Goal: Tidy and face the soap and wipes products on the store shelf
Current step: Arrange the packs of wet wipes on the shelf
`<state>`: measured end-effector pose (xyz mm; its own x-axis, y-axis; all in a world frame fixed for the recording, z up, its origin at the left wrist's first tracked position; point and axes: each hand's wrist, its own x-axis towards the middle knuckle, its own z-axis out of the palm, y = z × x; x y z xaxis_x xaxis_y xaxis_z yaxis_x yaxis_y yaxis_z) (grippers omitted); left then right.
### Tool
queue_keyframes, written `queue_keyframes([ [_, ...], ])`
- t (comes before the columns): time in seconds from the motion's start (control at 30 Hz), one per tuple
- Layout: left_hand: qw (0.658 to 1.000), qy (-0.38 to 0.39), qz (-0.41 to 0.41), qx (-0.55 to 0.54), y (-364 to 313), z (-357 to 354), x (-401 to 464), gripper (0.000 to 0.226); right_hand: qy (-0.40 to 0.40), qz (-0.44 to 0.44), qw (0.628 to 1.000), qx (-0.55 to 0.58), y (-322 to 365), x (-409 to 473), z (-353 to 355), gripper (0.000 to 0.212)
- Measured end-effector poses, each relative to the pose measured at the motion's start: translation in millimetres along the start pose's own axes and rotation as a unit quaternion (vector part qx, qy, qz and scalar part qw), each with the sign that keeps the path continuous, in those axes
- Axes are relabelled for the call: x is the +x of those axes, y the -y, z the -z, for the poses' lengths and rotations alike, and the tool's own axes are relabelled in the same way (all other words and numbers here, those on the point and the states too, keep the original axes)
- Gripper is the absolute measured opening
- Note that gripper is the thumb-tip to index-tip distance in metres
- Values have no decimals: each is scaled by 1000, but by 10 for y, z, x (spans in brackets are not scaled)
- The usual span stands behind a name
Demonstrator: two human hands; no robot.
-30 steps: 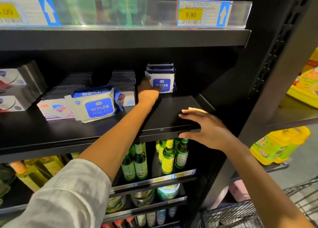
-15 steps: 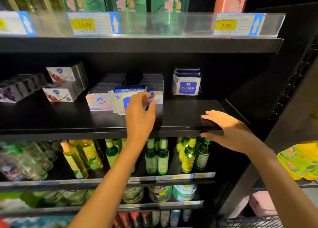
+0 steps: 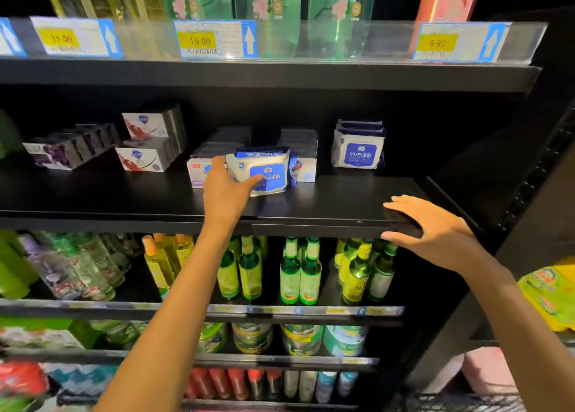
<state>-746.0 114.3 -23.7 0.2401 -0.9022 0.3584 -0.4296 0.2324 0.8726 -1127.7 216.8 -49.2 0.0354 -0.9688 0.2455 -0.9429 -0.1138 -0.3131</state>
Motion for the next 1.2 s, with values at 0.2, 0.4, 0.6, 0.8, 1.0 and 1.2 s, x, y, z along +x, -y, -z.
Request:
queue_keyframes([
  [0.2,999,36,-12,30,-67,-14,-1,55,-25,18,1000,-8,2,-17,-24,74],
  [0.4,998,49,-24,38,-107,-8,-101,52,3,17,1000,-8,-23,-13,8,81],
  [0.6,993,109,-43,-13,-208,-122,-288,57,19,16,1000,-2,-11,-44,64,83],
  [0.8,982,174,-67,-23,-456,-547,-373,53,-22,10,1000,1,-6,-76,-14,76],
  [1.0,978,196,-55,-44,-629,-1125,-266,52,-50,10,999,16,-84,-68,-75,79],
  [1.2,981,185,-18,-51,-697,-1629,-45,53,-150,106,983,-25,-231,-41,-248,80],
])
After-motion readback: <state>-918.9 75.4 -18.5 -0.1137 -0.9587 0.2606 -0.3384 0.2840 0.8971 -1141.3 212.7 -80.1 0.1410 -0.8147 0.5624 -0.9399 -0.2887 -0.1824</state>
